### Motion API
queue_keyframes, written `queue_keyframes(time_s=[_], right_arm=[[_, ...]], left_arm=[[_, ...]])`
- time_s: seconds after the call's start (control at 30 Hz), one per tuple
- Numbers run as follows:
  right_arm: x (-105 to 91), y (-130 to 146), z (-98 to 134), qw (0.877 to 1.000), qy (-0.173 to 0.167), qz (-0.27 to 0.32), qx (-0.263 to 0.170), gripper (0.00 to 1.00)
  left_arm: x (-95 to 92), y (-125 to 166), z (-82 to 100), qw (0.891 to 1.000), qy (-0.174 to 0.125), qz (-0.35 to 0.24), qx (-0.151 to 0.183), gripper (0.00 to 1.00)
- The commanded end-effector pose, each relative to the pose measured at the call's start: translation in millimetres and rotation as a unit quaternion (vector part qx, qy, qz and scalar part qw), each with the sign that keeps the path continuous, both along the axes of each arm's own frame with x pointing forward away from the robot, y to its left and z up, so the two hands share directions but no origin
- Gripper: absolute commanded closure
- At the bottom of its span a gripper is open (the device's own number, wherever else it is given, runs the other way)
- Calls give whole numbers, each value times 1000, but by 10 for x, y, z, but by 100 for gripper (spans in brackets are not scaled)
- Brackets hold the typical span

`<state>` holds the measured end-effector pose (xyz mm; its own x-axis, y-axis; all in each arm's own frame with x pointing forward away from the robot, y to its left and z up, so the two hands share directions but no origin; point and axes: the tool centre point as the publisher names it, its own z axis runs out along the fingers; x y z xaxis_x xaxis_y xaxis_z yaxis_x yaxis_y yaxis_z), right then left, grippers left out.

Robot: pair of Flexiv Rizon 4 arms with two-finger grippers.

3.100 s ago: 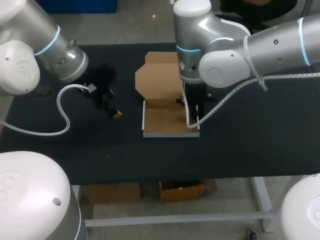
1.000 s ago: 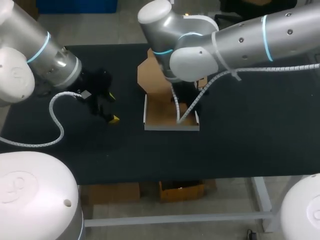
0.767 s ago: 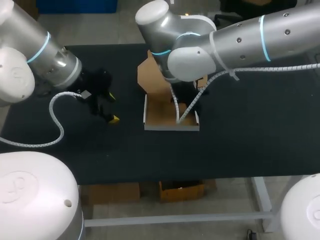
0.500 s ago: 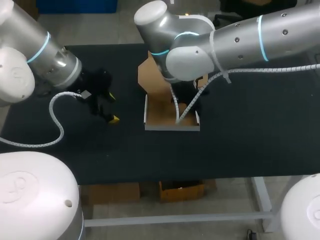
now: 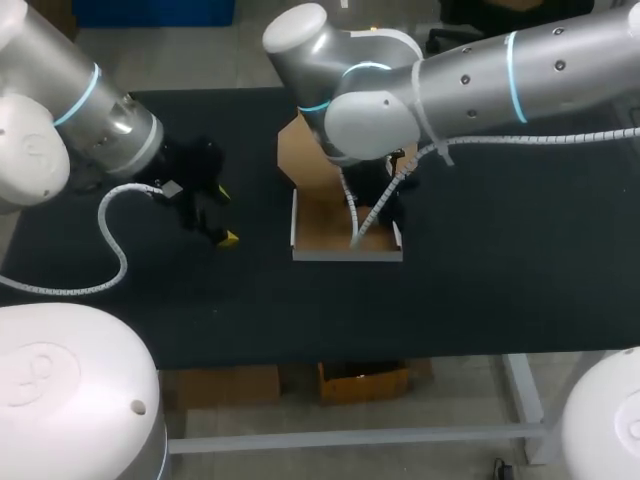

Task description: Assemble the packaging by folding the flat box into shape, placing the metal phone stand inside, and closing the box properly

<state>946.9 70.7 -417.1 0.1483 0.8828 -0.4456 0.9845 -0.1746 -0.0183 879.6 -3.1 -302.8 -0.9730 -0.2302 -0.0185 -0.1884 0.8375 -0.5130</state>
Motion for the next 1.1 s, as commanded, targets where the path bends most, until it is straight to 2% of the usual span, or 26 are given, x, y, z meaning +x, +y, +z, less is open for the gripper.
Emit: queue_keyframes(time_s=[0.03, 0.37, 0.43, 0.63, 0.83, 1.1], right_arm=[[-67, -17, 3, 986, -73, -144, -39, 100], [-115, -13, 65, 993, -60, -97, 36, 100], [-109, -17, 60, 993, -57, -90, 48, 92], [-88, -1, 35, 993, -47, -72, 83, 83], [-76, 12, 29, 991, -42, -61, 108, 81], [-88, 21, 82, 988, -42, -46, 141, 72]], left_arm=[[1, -5, -2, 1000, 0, 0, 1, 0], [1, -5, -2, 1000, 0, 0, 1, 0], [1, -5, -2, 1000, 0, 0, 1, 0], [1, -5, -2, 1000, 0, 0, 1, 0], [1, -5, -2, 1000, 0, 0, 1, 0], [1, -5, -2, 1000, 0, 0, 1, 0]])
